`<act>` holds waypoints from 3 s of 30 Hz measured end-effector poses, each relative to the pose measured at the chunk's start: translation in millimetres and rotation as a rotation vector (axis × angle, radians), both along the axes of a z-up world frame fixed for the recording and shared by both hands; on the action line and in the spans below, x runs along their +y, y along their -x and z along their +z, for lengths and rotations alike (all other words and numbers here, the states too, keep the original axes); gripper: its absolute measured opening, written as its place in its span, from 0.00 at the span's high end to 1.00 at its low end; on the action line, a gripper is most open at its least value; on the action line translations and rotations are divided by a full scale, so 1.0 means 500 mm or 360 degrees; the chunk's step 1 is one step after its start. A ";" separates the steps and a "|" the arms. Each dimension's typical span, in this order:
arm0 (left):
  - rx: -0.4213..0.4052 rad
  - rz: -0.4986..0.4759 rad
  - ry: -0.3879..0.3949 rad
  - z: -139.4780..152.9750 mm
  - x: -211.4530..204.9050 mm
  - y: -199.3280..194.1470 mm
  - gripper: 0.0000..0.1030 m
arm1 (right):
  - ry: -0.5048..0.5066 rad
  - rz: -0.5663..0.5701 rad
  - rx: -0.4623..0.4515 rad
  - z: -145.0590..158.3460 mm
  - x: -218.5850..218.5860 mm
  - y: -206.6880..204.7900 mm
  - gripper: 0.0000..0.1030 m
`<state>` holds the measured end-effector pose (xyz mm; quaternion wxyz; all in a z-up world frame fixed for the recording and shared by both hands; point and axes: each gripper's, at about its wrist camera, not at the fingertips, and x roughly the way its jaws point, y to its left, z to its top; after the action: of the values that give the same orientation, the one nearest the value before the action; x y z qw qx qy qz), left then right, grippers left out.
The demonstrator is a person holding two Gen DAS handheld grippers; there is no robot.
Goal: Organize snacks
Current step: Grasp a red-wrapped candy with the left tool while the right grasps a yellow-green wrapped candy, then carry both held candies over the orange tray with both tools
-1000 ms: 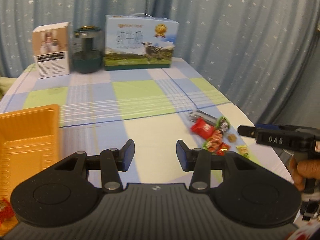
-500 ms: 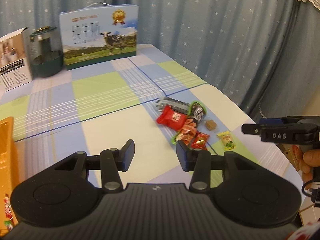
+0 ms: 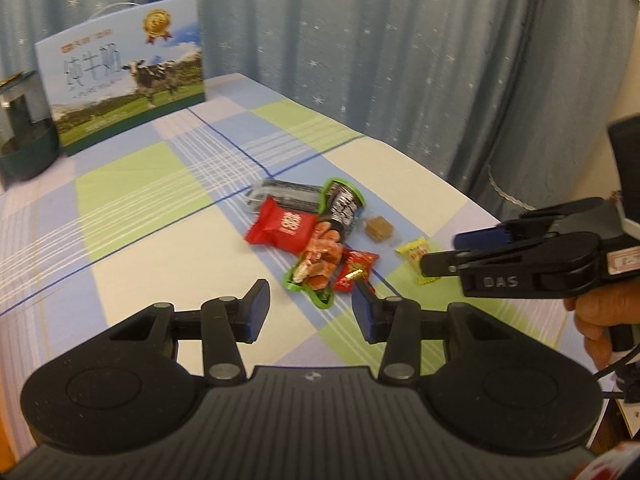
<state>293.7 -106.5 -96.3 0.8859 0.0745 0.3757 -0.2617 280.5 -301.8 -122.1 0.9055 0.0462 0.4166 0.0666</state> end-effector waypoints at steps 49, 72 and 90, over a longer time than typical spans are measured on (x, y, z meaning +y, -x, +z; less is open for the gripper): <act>-0.0075 0.0320 -0.0004 0.095 0.150 0.061 0.83 | -0.0204 0.0153 -0.0265 0.147 0.184 0.028 0.79; -0.0165 0.0956 -0.0069 0.159 0.567 0.192 0.83 | -0.0283 0.0804 -0.0355 0.180 0.626 0.082 0.79; -0.0092 0.1112 -0.0069 0.131 0.648 0.214 0.83 | -0.0225 0.0901 -0.0310 0.154 0.729 0.077 0.79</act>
<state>186.7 217.6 -30.6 0.9304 -0.0325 0.3587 0.0674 242.1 62.5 -44.9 0.8811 -0.0153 0.3185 0.3492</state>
